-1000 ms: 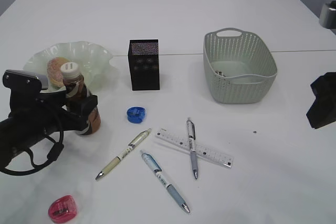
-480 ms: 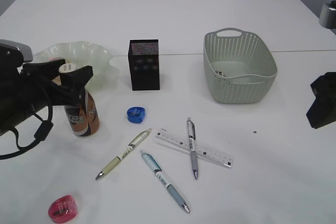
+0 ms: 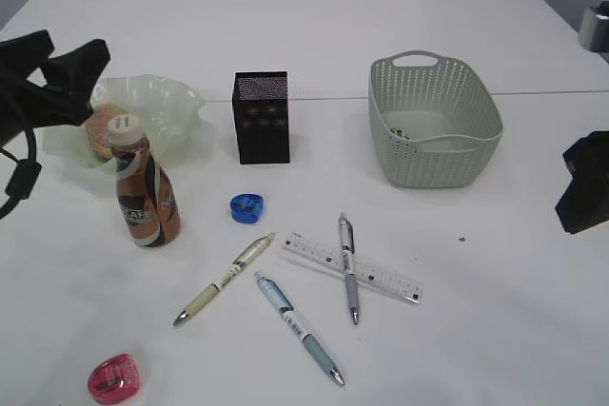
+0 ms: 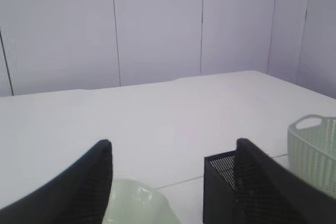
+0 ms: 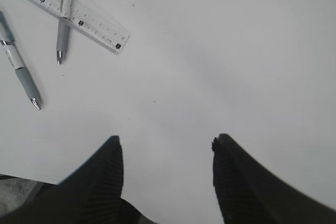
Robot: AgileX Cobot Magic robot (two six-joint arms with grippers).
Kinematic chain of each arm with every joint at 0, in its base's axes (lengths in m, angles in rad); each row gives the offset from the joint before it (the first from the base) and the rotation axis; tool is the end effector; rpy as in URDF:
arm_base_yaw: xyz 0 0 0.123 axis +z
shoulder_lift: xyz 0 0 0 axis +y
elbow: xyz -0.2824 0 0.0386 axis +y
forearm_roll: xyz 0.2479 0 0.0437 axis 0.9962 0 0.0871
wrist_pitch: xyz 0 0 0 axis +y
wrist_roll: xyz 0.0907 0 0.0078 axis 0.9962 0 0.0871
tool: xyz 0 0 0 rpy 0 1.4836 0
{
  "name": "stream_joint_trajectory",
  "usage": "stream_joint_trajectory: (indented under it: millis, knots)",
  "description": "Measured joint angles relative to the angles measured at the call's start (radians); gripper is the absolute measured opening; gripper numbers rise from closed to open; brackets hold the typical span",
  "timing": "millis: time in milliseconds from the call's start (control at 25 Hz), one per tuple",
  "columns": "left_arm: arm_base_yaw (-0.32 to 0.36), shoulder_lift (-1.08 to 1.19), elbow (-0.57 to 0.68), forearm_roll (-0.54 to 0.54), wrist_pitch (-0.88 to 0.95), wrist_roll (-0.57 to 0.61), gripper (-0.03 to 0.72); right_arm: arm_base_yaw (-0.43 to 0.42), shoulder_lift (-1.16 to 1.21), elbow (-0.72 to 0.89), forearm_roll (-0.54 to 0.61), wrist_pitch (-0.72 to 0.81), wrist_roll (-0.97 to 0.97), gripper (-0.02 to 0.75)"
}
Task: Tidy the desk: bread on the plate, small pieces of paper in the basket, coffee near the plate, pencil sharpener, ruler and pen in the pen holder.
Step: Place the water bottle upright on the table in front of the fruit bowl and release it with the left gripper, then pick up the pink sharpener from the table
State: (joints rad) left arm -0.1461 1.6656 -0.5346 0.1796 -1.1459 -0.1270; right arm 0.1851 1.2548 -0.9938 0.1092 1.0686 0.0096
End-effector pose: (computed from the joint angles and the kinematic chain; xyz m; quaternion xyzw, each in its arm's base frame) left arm 0.2943 -0.0583 0.2033 0.0918 0.6666 -0.1277 0.7287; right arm 0.2235 0.0507 0.2959 -0.0683 0.9829 0.0671 0.1574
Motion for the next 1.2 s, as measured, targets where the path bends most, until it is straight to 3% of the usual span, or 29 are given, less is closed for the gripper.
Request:
stream_joint_trajectory:
  millis: [320, 600, 1000, 1200]
  knots:
    - [0.127, -0.099, 0.005, 0.0, 0.039, 0.0, 0.527, 0.0, 0.0, 0.0, 0.0, 0.008, 0.0, 0.405]
    - [0.245, -0.249, 0.01, 0.0, 0.431, 0.0, 0.456, 0.0, 0.0, 0.0, 0.0, 0.008, 0.0, 0.404]
    - [0.249, -0.513, 0.012, -0.005, 1.172, -0.076, 0.443, 0.0, 0.0, 0.0, 0.0, 0.008, 0.0, 0.405]
    - [0.186, -0.664, -0.007, -0.054, 1.554, -0.077, 0.437, 0.0, 0.0, 0.0, 0.004, 0.014, 0.0, 0.405]
